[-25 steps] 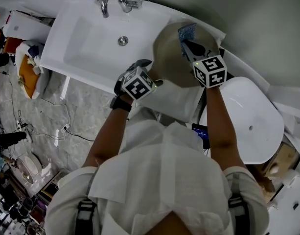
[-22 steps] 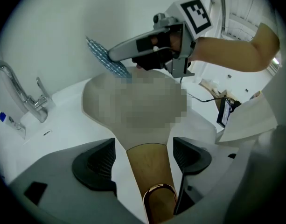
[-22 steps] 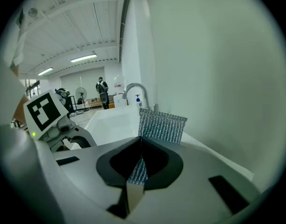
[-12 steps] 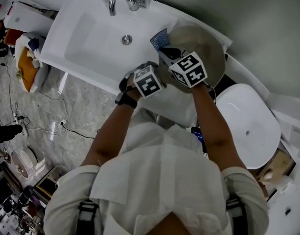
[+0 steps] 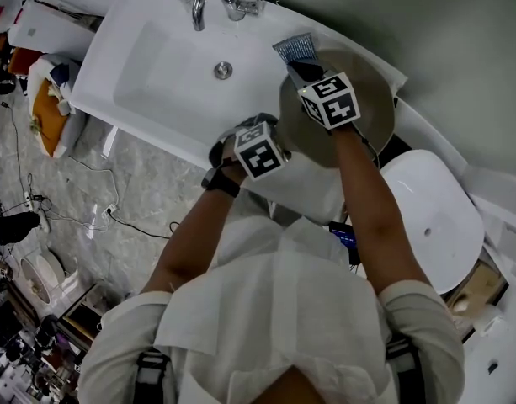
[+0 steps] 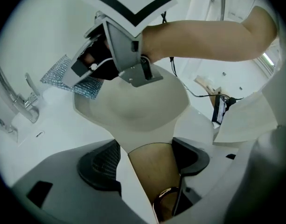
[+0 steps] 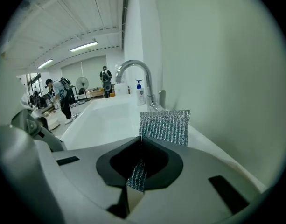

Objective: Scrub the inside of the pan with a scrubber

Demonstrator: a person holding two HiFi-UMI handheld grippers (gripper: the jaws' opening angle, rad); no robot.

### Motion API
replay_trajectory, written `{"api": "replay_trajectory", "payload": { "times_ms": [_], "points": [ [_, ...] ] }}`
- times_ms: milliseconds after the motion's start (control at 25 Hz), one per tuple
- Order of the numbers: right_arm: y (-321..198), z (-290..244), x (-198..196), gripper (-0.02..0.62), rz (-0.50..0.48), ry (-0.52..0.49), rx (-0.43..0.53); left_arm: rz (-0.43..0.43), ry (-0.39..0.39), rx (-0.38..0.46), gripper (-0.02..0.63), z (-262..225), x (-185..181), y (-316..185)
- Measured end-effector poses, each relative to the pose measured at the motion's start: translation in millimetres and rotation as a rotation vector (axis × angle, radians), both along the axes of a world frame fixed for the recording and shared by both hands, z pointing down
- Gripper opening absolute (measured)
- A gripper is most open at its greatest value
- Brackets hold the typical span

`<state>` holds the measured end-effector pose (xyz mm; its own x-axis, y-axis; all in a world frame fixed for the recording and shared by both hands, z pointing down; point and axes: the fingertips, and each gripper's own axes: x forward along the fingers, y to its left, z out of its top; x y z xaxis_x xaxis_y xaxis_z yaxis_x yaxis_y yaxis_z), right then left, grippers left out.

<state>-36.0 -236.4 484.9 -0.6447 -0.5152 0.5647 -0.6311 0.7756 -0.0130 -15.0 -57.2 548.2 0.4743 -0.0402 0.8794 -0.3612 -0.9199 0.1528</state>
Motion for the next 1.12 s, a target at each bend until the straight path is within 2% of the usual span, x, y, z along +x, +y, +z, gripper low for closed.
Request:
{"api": "replay_trajectory", "payload": {
  "times_ms": [200,320,560,840,1120],
  "points": [
    [-39.4,1.6,34.6,0.017,0.119,0.044,0.019,-0.001,0.003,-0.005,0.344,-0.4,-1.4,0.5],
    [-47.5,3.5,43.5,0.017,0.155,0.029,0.000,0.002,0.006,-0.008,0.342,0.5,-2.0,0.2],
    [-20.0,4.9,16.7,0.017,0.053,-0.020,-0.028,0.003,-0.002,-0.015,0.342,2.4,-2.7,-0.3],
    [40.6,3.8,-17.0,0.017,-0.103,-0.087,-0.116,0.001,-0.001,-0.010,0.342,1.4,-1.7,-0.1],
    [86.3,5.3,-18.9,0.017,-0.154,-0.092,-0.201,-0.002,0.001,-0.006,0.341,0.9,-1.4,0.4]
  ]
}}
